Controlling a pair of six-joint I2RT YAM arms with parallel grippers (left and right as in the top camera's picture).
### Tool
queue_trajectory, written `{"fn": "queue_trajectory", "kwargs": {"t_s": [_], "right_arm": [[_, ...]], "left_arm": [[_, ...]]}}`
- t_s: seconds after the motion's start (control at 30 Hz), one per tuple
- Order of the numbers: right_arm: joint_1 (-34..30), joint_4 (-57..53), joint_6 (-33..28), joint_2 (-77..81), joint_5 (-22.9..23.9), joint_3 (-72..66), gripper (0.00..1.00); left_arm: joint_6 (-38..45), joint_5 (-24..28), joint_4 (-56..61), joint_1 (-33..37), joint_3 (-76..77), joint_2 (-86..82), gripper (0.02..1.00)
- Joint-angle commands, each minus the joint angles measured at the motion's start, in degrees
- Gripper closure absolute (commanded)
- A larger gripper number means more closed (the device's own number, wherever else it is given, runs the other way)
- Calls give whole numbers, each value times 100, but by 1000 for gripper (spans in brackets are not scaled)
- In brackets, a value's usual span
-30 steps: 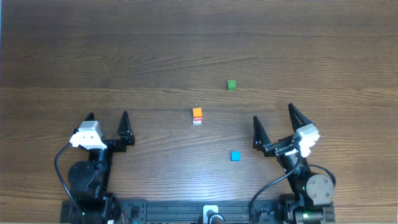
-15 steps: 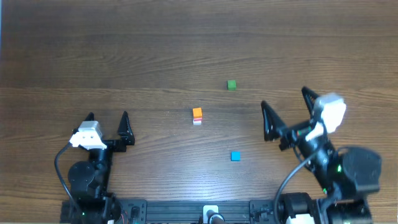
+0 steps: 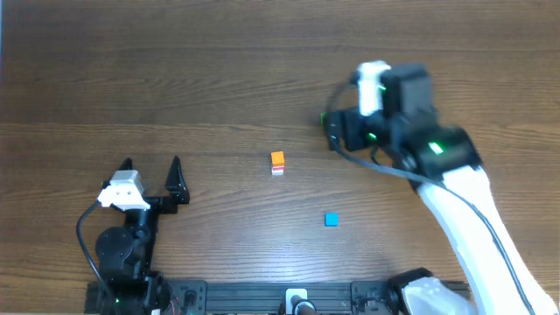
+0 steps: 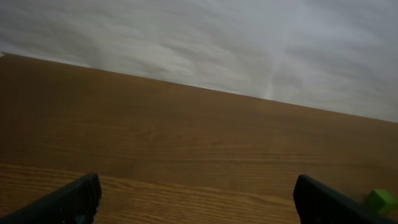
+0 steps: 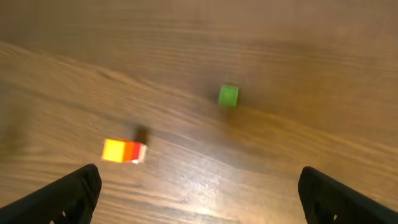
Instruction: Stack Cubes
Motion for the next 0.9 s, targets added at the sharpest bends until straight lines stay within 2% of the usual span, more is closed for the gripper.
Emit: {"fn": "queue_trajectory", "kwargs": {"t_s": [0.03,0.37,0.9], "right_arm": [[299,-184,538,1117,717,549,7],[297,404,765,2824,765,579,9],[-35,817,892,3230,955,629,7]], "left_arm": [[85,55,4,35,-33,-42,20],[85,55,2,35,-33,-42,18],[85,52,4,35,-33,-42,18]]}}
